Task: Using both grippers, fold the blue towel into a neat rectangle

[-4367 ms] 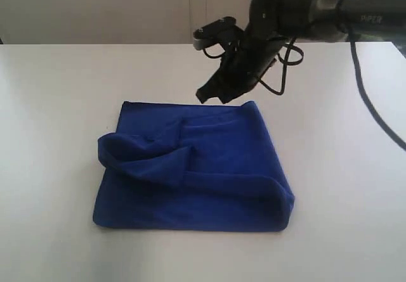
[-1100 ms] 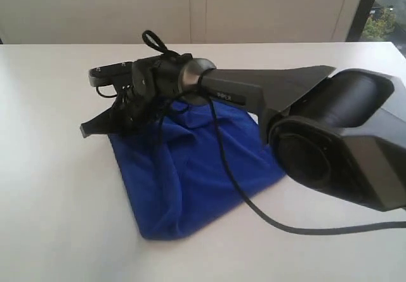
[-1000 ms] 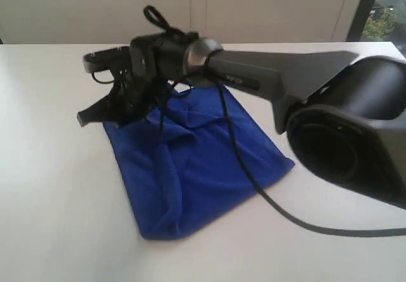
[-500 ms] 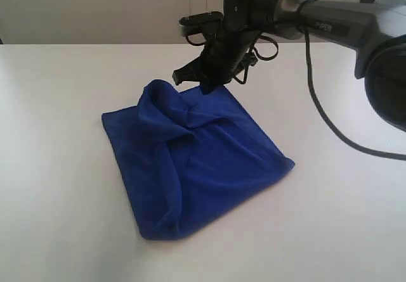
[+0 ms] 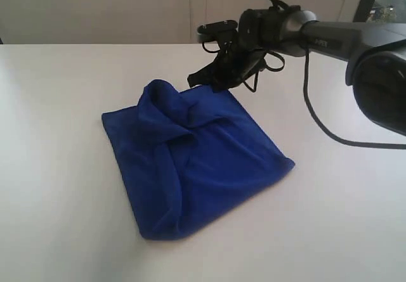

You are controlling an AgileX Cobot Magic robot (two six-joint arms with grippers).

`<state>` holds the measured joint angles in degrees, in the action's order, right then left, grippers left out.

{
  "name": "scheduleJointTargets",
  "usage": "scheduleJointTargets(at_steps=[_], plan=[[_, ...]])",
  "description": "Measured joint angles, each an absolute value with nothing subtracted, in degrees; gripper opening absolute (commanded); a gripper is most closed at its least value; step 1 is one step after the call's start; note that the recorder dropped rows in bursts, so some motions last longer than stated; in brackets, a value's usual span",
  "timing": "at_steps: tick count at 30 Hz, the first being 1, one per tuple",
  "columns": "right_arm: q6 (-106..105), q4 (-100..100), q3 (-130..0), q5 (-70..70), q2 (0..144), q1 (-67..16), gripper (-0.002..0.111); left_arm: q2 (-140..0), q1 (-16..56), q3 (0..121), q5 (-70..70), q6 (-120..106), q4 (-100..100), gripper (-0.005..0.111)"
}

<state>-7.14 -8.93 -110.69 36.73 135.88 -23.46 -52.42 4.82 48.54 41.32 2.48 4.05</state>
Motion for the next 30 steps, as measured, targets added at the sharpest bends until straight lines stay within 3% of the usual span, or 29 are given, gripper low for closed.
scheduleJointTargets(at_steps=[16, 30], plan=[[-9.65, -8.51, -110.69, 32.31, 139.44, -20.8, 0.0, -52.42, 4.82, 48.54, 41.32, 2.48, 4.05, 0.0], [-0.45, -3.46, -110.89, 39.07, 138.98, -13.84, 0.0, -52.42, 4.82, 48.54, 41.32, 2.48, 4.05, 0.0]])
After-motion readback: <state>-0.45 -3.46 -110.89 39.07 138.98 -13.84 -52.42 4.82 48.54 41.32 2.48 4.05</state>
